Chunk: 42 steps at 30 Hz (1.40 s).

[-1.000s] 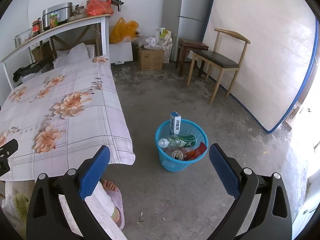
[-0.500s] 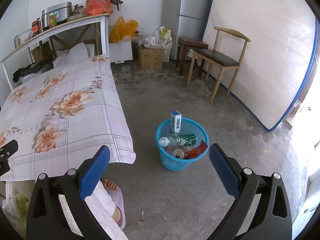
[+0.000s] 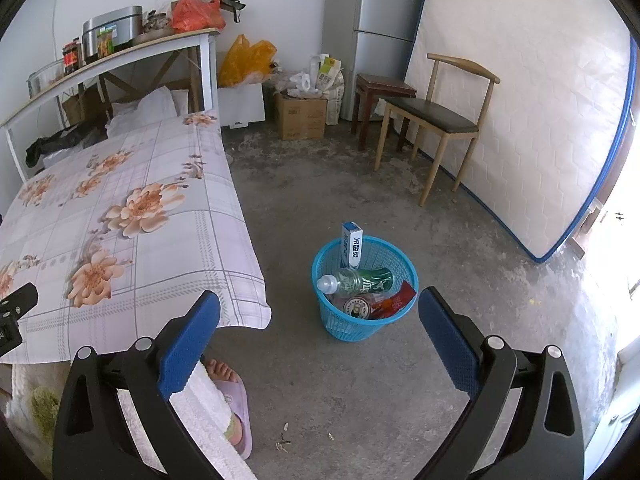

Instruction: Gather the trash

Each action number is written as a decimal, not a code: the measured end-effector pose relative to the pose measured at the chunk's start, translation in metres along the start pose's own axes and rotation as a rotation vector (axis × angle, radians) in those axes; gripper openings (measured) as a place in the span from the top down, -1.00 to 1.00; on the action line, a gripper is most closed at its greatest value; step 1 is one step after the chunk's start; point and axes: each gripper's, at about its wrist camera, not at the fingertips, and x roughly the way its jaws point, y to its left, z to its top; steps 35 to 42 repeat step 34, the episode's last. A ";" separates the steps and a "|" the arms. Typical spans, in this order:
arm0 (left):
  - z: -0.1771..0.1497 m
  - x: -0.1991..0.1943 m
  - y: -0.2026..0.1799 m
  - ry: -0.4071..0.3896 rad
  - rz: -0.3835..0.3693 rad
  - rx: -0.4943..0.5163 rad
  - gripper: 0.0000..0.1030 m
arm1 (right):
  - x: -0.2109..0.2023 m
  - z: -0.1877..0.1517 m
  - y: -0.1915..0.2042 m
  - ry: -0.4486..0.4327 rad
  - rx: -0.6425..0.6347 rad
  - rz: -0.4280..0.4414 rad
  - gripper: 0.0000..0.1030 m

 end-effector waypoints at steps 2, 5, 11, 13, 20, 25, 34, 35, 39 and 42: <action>0.000 0.000 0.000 0.002 0.000 -0.001 -0.82 | 0.000 0.000 0.001 0.000 0.000 -0.001 -0.87; 0.000 0.000 0.000 0.002 0.001 -0.003 -0.82 | 0.000 0.000 0.000 0.000 0.000 0.000 -0.87; -0.001 0.001 0.001 0.005 -0.001 -0.002 -0.82 | 0.000 0.000 0.001 0.000 0.002 0.000 -0.87; -0.002 0.001 0.000 0.006 0.000 -0.002 -0.82 | 0.000 0.000 0.000 0.000 0.000 -0.001 -0.87; -0.005 0.002 0.001 0.010 0.001 -0.004 -0.82 | 0.000 -0.001 0.001 0.000 0.002 -0.001 -0.87; -0.005 0.003 0.001 0.013 -0.001 -0.005 -0.82 | 0.000 -0.001 0.001 0.000 0.000 -0.001 -0.87; -0.008 0.005 0.001 0.032 -0.009 -0.007 -0.82 | -0.001 0.000 0.002 -0.001 0.002 -0.002 -0.87; -0.008 0.005 0.001 0.032 -0.009 -0.007 -0.82 | -0.001 0.000 0.002 -0.001 0.002 -0.002 -0.87; -0.008 0.005 0.001 0.032 -0.009 -0.007 -0.82 | -0.001 0.000 0.002 -0.001 0.002 -0.002 -0.87; -0.008 0.005 0.001 0.032 -0.009 -0.007 -0.82 | -0.001 0.000 0.002 -0.001 0.002 -0.002 -0.87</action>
